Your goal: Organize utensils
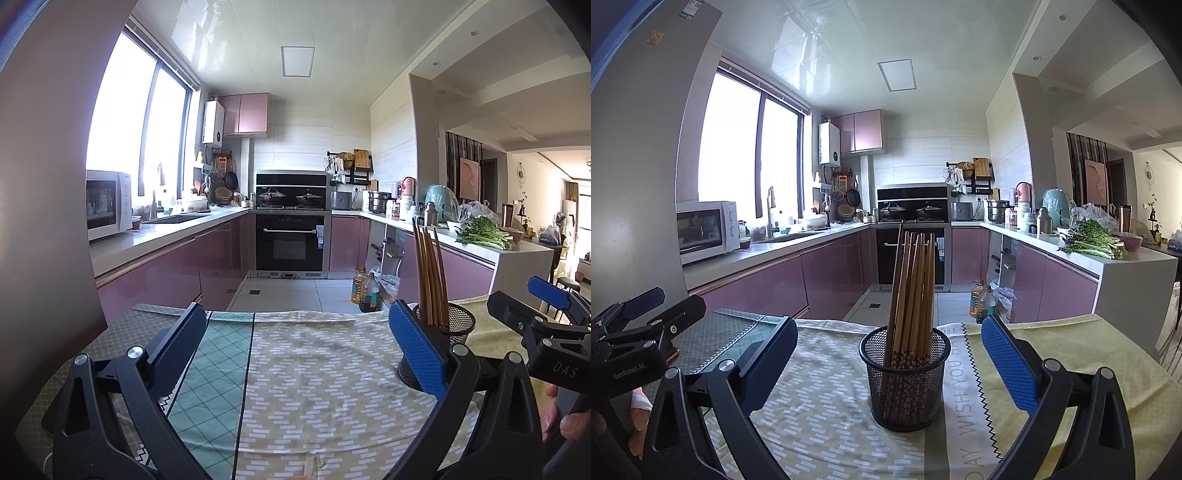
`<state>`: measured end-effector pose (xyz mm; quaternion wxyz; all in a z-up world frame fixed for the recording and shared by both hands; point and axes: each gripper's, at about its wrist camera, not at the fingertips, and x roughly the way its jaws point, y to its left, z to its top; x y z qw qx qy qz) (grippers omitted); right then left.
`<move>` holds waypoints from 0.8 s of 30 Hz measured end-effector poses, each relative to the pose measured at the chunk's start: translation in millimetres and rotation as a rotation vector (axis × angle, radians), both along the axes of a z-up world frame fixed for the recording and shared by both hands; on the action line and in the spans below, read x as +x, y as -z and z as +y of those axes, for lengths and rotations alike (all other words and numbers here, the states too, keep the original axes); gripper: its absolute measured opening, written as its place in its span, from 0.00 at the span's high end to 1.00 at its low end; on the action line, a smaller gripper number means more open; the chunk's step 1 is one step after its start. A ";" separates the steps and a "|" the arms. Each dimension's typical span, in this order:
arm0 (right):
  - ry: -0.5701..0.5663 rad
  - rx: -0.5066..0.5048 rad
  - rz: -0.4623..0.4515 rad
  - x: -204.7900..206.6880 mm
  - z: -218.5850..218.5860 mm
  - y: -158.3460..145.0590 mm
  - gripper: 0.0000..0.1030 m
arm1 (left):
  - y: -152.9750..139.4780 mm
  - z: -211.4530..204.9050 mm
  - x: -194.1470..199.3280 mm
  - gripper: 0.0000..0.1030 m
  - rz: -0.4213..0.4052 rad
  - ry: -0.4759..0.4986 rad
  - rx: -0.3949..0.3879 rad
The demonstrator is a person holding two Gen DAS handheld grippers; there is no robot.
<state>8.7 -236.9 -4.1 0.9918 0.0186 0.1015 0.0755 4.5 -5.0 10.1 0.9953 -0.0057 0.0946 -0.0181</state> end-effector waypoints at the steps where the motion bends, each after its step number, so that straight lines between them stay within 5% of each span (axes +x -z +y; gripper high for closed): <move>1: 0.000 0.000 0.000 0.1 0.0 -0.1 0.06 | 0.0 0.4 0.0 0.06 0.000 -0.001 -0.001; 24: 0.001 0.002 0.004 2.4 1.1 0.5 0.06 | -0.6 -3.6 3.0 0.06 0.010 0.008 -0.004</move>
